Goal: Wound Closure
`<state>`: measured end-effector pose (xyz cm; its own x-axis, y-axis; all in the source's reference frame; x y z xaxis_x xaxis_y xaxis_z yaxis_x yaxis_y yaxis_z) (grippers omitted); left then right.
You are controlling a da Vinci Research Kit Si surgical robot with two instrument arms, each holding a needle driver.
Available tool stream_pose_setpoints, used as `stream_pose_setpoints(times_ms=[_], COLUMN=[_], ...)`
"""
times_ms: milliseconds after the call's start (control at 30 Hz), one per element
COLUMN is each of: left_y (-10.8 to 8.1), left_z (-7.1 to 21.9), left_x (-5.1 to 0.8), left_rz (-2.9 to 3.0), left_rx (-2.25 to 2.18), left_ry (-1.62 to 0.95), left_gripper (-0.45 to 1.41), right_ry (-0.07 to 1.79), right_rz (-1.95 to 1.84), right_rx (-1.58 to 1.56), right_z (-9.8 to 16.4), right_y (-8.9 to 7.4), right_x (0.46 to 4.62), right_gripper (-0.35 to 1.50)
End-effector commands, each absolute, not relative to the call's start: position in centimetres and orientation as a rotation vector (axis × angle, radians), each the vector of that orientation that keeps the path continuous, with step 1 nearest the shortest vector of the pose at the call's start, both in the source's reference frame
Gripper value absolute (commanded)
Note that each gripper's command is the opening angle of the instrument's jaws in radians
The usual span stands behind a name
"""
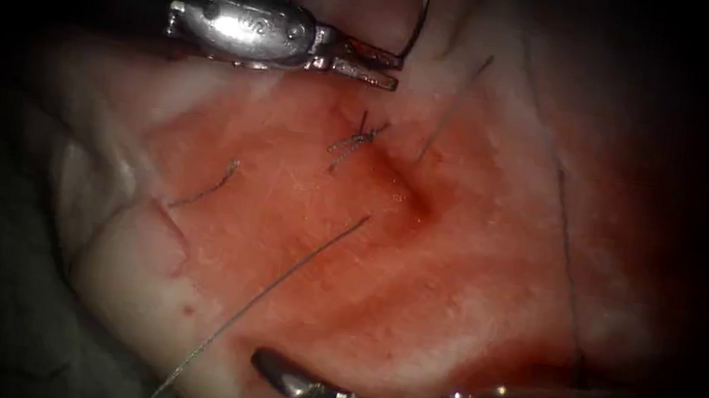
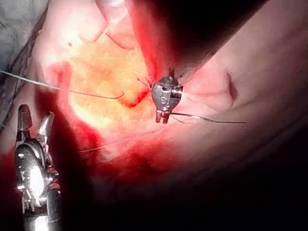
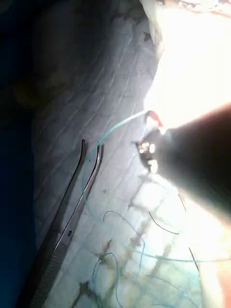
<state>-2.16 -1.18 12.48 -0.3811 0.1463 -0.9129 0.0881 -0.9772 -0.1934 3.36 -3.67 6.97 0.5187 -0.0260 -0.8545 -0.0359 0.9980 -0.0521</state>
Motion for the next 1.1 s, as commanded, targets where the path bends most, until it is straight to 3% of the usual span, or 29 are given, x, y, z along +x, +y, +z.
stream_pose_setpoints(times_ms=[33, 133, 167, 200, 233, 300, 400, 533, 733, 833, 1000, 1100], left_y=[-1.2, -1.0, -0.9, -0.9, -0.9, -0.9, -0.8, -0.8, -1.1, -1.3, -1.5, -1.5], left_z=[12.8, 13.1, 13.2, 13.2, 13.2, 13.2, 13.1, 12.8, 12.5, 12.4, 12.4, 12.4], left_x=[-2.18, -2.01, -1.93, -1.90, -1.85, -1.80, -1.76, -1.70, -1.74, -1.81, -1.91, -1.92], left_rz=[2.552, 2.532, 2.501, 2.477, 2.401, 2.363, 2.336, 2.291, 2.305, 2.305, 2.337, 2.349], left_rx=[-1.700, -1.633, -1.584, -1.556, -1.493, -1.448, -1.415, -1.390, -1.389, -1.412, -1.509, -1.542], left_ry=[-0.338, -0.334, -0.341, -0.352, -0.403, -0.407, -0.387, -0.384, -0.376, -0.403, -0.465, -0.479], left_gripper=[-0.45, -0.45, -0.21, 0.17, 0.98, 1.15, 1.25, 1.20, 0.89, 0.81, 0.51, 0.46], right_ry=[1.024, 1.040, 1.051, 1.055, 1.054, 1.064, 1.080, 1.093, 1.089, 1.098, 1.128, 1.135], right_rz=[0.014, 0.076, 0.098, 0.116, 0.154, 0.217, 0.297, 0.421, 0.707, 0.849, 1.093, 1.140], right_rx=[-0.062, -0.048, -0.047, -0.041, -0.019, 0.012, 0.035, 0.062, 0.116, 0.142, 0.257, 0.281], right_z=[7.0, 7.0, 6.9, 6.9, 6.9, 6.9, 6.9, 7.1, 7.9, 8.4, 9.1, 9.3], right_y=[-3.7, -3.6, -3.6, -3.5, -3.5, -3.4, -3.2, -2.8, -2.1, -1.9, -1.8, -1.8], right_x=[3.39, 3.34, 3.31, 3.28, 3.23, 3.14, 2.99, 2.65, 2.16, 2.06, 1.99, 2.02], right_gripper=[1.23, 1.23, 1.23, 1.23, 1.23, 1.15, 1.11, 1.11, 1.11, 1.11, 1.08, 1.08])
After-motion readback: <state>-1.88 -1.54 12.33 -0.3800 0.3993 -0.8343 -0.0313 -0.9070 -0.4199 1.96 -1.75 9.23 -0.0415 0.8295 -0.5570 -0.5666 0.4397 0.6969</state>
